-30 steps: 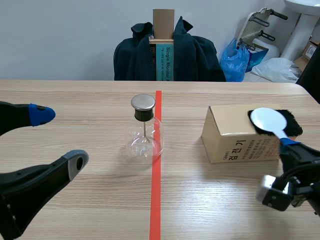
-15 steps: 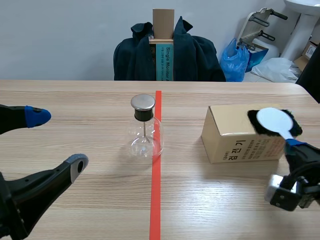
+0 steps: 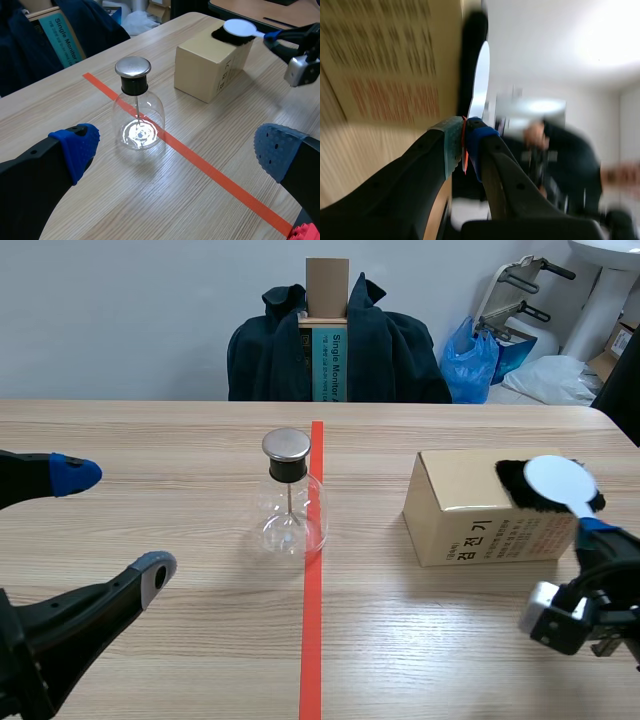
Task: Do the electroscope experiment.
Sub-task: 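Rub the plate on the fur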
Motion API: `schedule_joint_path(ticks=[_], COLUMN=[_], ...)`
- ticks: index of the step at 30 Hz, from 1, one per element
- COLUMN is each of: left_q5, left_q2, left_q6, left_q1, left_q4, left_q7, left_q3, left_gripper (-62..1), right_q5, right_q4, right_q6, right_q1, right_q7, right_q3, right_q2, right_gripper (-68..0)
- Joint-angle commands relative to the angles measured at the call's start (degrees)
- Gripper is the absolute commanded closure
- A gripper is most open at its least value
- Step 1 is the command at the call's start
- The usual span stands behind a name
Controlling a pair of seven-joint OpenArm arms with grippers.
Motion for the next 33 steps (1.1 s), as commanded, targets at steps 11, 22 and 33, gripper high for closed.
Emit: schedule_joint_path(ticks=[11, 22, 33], left_q5=[-0.3, -0.3, -0.3], left_q2=[0.1, 0.1, 0.1], left_q6=[0.3, 0.3, 0.3], left_q1=[0.0, 0.0, 0.0], left_q4=[0.4, 0.4, 0.4], left_q7=[-0.9, -0.9, -0.8], left_q3=[-0.3, -0.3, -0.3], left_gripper=[-62.3, -62.3, -62.3], right_q5=[-0.8, 0.5, -0.7], right_q4=[1.6, 2.0, 2.0], right_q6=[1.6, 1.0, 1.7], right_q1=[0.5, 0.6, 0.6], right_q7=[8.0, 14.1, 10.4], right_q3=[0.2, 0.2, 0.2], right_q2=[2.7, 2.3, 1.4], right_gripper=[-0.8, -0.8, -0.8])
